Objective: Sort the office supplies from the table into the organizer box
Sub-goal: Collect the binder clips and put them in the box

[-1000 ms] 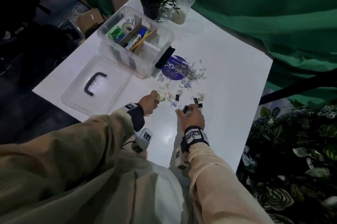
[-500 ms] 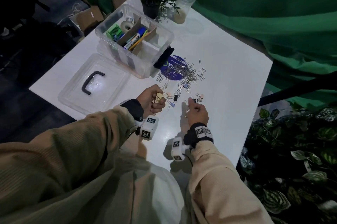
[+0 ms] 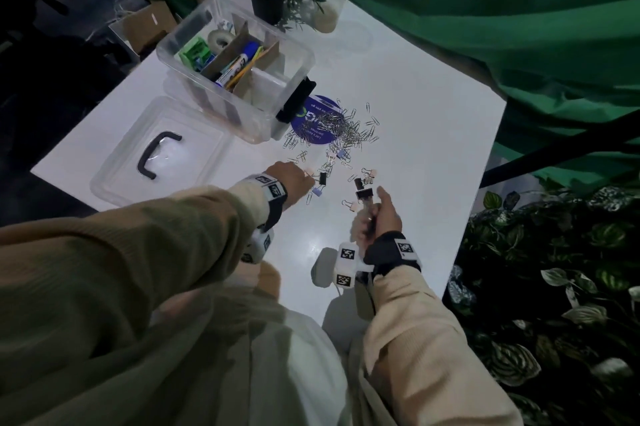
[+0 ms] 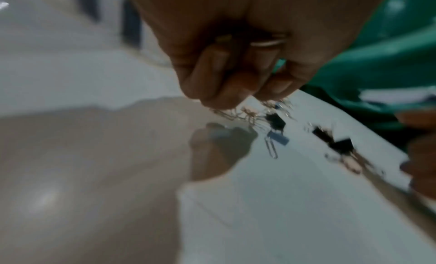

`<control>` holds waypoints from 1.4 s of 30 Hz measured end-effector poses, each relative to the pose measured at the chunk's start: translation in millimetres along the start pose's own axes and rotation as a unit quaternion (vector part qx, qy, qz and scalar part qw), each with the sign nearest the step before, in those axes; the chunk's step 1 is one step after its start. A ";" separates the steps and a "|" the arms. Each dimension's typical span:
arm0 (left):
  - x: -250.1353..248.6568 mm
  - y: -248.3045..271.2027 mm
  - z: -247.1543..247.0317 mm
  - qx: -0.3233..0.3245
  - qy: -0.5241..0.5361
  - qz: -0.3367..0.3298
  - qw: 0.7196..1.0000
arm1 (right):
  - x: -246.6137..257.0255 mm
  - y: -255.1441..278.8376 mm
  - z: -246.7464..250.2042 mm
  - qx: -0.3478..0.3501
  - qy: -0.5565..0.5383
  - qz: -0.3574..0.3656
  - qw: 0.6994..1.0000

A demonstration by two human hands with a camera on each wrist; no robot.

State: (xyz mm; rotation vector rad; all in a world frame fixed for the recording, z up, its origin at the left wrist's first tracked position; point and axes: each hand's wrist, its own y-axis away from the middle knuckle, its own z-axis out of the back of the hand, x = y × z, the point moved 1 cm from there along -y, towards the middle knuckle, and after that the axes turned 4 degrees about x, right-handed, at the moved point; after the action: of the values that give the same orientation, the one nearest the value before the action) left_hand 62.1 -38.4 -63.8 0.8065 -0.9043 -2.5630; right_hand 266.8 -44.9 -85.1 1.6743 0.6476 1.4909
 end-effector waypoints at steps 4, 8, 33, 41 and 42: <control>-19.0 -6.0 -0.5 -0.082 -0.102 -0.095 0.987 | 17.5 -2.9 2.0 -0.118 0.309 0.126 0.935; -29.8 -19.2 -9.1 -0.068 -0.169 -0.152 0.972 | 22.2 -4.8 -0.9 -0.158 0.427 0.170 0.874; -2.8 -32.5 -3.0 -0.007 -0.170 -0.200 0.965 | 0.1 7.0 -23.1 0.088 -0.079 0.059 0.991; 21.5 -28.3 10.5 -0.082 -0.164 -0.223 0.957 | -12.8 12.3 -21.6 0.128 -0.109 0.061 0.984; 25.9 -29.2 9.6 -0.069 -0.185 -0.225 0.954 | -12.5 13.0 -21.5 0.125 -0.110 0.061 0.984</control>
State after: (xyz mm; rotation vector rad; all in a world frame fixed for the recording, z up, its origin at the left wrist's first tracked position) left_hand 33.0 -23.5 -87.0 0.5449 -0.6825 -3.2139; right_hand 241.9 -57.4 -81.7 2.0703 0.6413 1.3228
